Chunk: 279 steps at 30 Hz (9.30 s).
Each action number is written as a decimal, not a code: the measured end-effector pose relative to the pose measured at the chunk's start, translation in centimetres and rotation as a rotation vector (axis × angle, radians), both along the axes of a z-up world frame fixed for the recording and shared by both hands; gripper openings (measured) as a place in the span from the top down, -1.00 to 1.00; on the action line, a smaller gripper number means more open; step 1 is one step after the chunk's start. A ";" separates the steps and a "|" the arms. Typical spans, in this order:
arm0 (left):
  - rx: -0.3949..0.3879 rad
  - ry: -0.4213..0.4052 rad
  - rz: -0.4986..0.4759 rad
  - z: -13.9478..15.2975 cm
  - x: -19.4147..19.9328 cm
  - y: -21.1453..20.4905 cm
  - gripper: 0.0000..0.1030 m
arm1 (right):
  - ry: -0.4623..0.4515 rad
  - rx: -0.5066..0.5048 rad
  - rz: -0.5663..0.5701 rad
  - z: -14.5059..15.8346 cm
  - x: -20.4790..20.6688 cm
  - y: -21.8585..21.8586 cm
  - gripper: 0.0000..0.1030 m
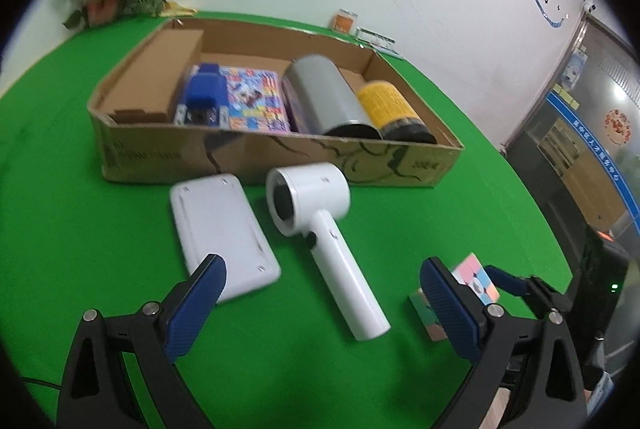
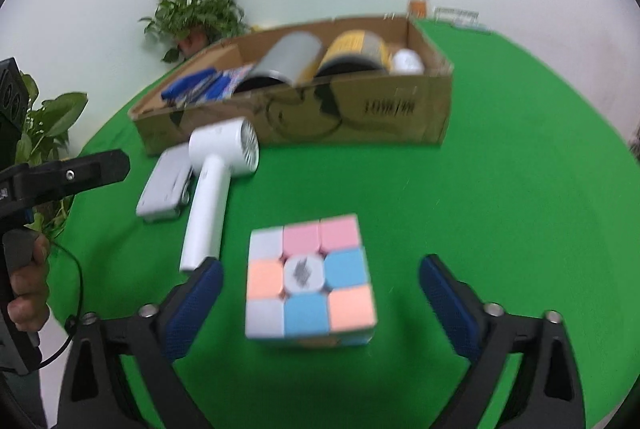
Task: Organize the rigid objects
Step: 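Grasp the pastel Rubik's cube with the right gripper and lift, then carry the cube over the box beside the stapler, then lower the cube into the box and open the right gripper, then move the right gripper to the white hair dryer and grasp its handle, then lift the hair dryer and carry it over the box, then lower the hair dryer into the box beside the cylinder and release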
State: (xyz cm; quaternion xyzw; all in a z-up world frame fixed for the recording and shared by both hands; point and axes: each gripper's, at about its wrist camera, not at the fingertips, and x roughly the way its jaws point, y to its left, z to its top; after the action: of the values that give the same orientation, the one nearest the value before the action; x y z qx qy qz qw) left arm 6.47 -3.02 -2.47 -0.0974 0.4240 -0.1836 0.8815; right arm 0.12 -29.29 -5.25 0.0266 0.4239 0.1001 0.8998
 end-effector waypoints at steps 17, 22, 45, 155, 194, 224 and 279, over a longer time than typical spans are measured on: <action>-0.374 0.388 -0.248 -4.7 -1.5 -0.6 -0.89 | 0.097 0.041 0.065 -1.4 -2.1 4.3 -0.08; -0.462 0.506 -0.263 -6.9 -1.3 -0.4 -0.86 | 0.084 0.032 0.154 -1.6 -3.4 7.6 -0.07; -0.480 0.324 -0.224 -0.2 3.2 1.0 -0.34 | -0.175 0.036 0.190 6.1 -0.7 11.5 -0.05; 0.009 0.177 -0.139 2.6 22.7 3.5 0.47 | -0.167 -0.064 0.093 5.2 17.0 15.1 0.91; 0.036 -0.003 0.160 1.6 2.7 6.7 -0.99 | 0.020 0.019 0.112 -0.2 5.5 9.3 -0.50; -0.145 0.340 -0.055 -6.0 0.4 0.4 0.17 | 0.131 0.112 0.199 -3.0 -2.1 11.3 0.47; -0.147 0.222 -0.146 2.9 20.6 -4.6 0.43 | -0.067 0.163 0.134 7.4 18.0 5.9 0.47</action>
State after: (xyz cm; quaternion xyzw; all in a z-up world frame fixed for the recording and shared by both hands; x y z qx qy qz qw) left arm 27.07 -7.64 0.46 -0.1503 0.5104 -0.2660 0.8038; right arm 18.12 -23.36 2.16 0.0679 0.3849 0.1949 0.8996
